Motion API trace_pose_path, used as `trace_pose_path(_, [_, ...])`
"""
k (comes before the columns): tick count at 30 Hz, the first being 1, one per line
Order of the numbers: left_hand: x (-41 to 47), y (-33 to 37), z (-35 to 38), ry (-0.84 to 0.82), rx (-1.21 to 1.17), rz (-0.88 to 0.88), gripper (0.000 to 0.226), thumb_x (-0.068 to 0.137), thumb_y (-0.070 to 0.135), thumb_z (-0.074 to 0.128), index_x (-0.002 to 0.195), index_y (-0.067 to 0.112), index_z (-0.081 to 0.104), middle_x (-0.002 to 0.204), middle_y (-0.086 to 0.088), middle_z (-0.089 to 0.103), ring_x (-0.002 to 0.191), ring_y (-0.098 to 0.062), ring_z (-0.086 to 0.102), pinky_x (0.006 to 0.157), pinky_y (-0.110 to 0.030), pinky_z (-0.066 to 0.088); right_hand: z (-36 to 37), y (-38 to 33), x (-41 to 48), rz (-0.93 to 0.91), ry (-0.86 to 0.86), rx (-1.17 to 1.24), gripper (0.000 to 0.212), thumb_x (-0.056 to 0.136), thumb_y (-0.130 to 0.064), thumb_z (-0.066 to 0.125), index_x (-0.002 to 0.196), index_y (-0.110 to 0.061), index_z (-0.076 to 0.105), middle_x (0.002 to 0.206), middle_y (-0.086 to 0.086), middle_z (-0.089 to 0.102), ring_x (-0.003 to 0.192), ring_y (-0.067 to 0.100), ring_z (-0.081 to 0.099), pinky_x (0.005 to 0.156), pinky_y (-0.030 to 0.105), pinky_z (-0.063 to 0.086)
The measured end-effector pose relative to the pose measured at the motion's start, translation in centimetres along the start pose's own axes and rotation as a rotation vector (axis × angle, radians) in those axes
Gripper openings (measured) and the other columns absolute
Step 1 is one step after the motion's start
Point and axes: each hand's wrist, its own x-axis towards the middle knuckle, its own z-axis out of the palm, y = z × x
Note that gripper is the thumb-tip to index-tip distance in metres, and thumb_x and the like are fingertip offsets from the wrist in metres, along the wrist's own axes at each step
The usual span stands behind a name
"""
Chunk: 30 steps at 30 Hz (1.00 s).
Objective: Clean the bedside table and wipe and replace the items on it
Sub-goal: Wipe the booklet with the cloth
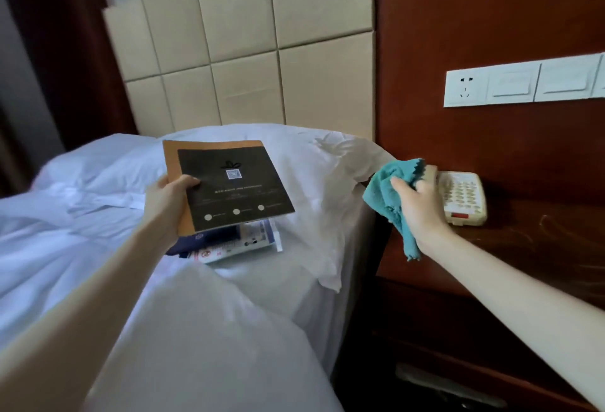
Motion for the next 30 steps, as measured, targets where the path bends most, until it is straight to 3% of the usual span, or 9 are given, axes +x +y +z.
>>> trace_pose_path(3, [1.0,-0.5,-1.6,0.075,0.099,0.006,0.008,0.078,0.01,0.063,0.077,0.018,0.06,0.068,-0.005,0.068,0.06,-0.021,0.067,0.043,-0.022,0.053,0.9,0.4,-0.5,-0.005,-0.017,-0.029,0.033,0.091,-0.031,0.057,0.079,-0.001,0.06,0.071,0.009,0.06,0.068,0.023,0.058,0.062,0.033,0.047])
trace_pose_path(5, [1.2,-1.2,-2.2,0.102,0.21,0.041,0.004,0.076,0.011,0.064,0.079,0.012,0.065,0.06,-0.003,0.068,0.058,-0.021,0.067,0.049,-0.025,0.056,1.2,0.7,-0.7,-0.013,-0.022,-0.044,0.036,0.091,-0.031,0.057,0.076,0.002,0.058,0.068,0.008,0.058,0.064,0.02,0.054,0.059,0.03,0.042])
trace_pose_path(8, [1.4,-2.3,-2.5,0.13,0.462,0.108,0.022,0.073,0.017,0.067,0.093,0.007,0.067,0.086,-0.013,0.071,0.083,-0.033,0.067,0.078,-0.043,0.056,1.5,1.0,-0.9,-0.022,-0.032,-0.049,0.044,0.091,-0.031,0.057,0.087,0.012,0.057,0.076,0.016,0.06,0.068,0.023,0.054,0.061,0.032,0.042])
trace_pose_path(12, [1.9,-2.7,-2.2,0.188,0.767,0.186,0.055,0.073,0.015,0.072,0.123,0.003,0.051,0.122,-0.023,0.052,0.11,-0.039,0.052,0.091,-0.044,0.045,1.5,1.0,-1.1,-0.036,-0.038,-0.055,0.044,0.091,-0.03,0.057,0.091,0.014,0.058,0.085,0.029,0.064,0.071,0.026,0.056,0.062,0.045,0.05])
trace_pose_path(14, [2.0,-2.8,-1.8,0.183,0.904,0.233,0.077,0.075,0.014,0.072,0.141,0.006,0.032,0.139,-0.024,0.035,0.125,-0.041,0.037,0.103,-0.048,0.035,1.3,1.0,-1.2,-0.042,-0.035,-0.062,0.043,0.091,-0.03,0.057,0.088,0.013,0.058,0.078,0.023,0.063,0.069,0.025,0.056,0.061,0.04,0.048])
trace_pose_path(16, [1.7,-2.9,-1.2,0.138,0.989,0.322,0.077,0.077,0.011,0.068,0.143,0.006,0.029,0.144,-0.021,0.03,0.128,-0.041,0.033,0.106,-0.048,0.031,1.2,1.0,-1.2,-0.038,-0.03,-0.063,0.042,0.091,-0.03,0.058,0.084,0.012,0.058,0.072,0.015,0.059,0.067,0.024,0.054,0.06,0.033,0.043])
trace_pose_path(22, [-0.6,-2.5,3.6,-0.022,0.908,0.539,0.045,0.087,0.015,0.058,0.129,0.006,0.049,0.127,-0.015,0.053,0.11,-0.032,0.052,0.087,-0.036,0.038,0.1,0.7,-1.3,-0.038,-0.027,-0.072,0.041,0.091,-0.033,0.057,0.089,0.008,0.061,0.086,0.023,0.066,0.075,0.031,0.063,0.064,0.039,0.049])
trace_pose_path(26, [-2.6,-1.9,8.1,-0.124,0.826,0.625,0.01,0.082,0.013,0.048,0.082,0.007,0.057,0.083,-0.013,0.059,0.074,-0.028,0.051,0.063,-0.037,0.037,-2.1,0.4,-1.5,-0.05,-0.023,-0.099,0.032,0.092,-0.031,0.056,0.075,-0.004,0.061,0.073,0.011,0.065,0.069,0.023,0.061,0.059,0.032,0.046])
trace_pose_path(30, [-5.7,-2.5,13.1,-0.241,0.687,0.665,0.024,0.09,0.016,0.054,0.112,0.011,0.064,0.1,-0.002,0.067,0.091,-0.015,0.059,0.078,-0.025,0.042,-6.5,0.6,-0.8,-0.079,0.066,-0.136,0.029,0.093,-0.029,0.055,0.077,-0.006,0.062,0.071,-0.002,0.058,0.064,0.014,0.057,0.057,0.029,0.045])
